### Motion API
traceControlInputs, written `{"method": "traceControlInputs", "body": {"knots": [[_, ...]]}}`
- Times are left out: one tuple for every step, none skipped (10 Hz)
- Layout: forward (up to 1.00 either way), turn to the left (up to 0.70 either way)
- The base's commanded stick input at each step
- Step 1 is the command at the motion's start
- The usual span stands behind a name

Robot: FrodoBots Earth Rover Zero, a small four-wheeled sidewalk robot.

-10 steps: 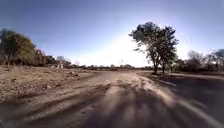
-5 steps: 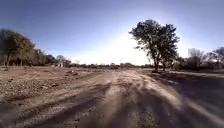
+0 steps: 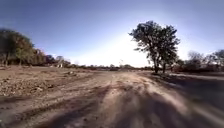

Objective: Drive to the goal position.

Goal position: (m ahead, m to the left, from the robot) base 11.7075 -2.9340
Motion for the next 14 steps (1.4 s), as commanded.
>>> {"method": "traceControlInputs", "body": {"knots": [[0.50, 0.00], [0.50, 0.00], [0.50, 0.00], [0.50, 0.00], [0.50, 0.00], [0.50, 0.00], [0.50, 0.00], [0.50, 0.00], [0.50, 0.00], [0.50, 0.00], [0.50, 0.00], [0.50, 0.00], [0.50, 0.03], [0.50, 0.08]]}}
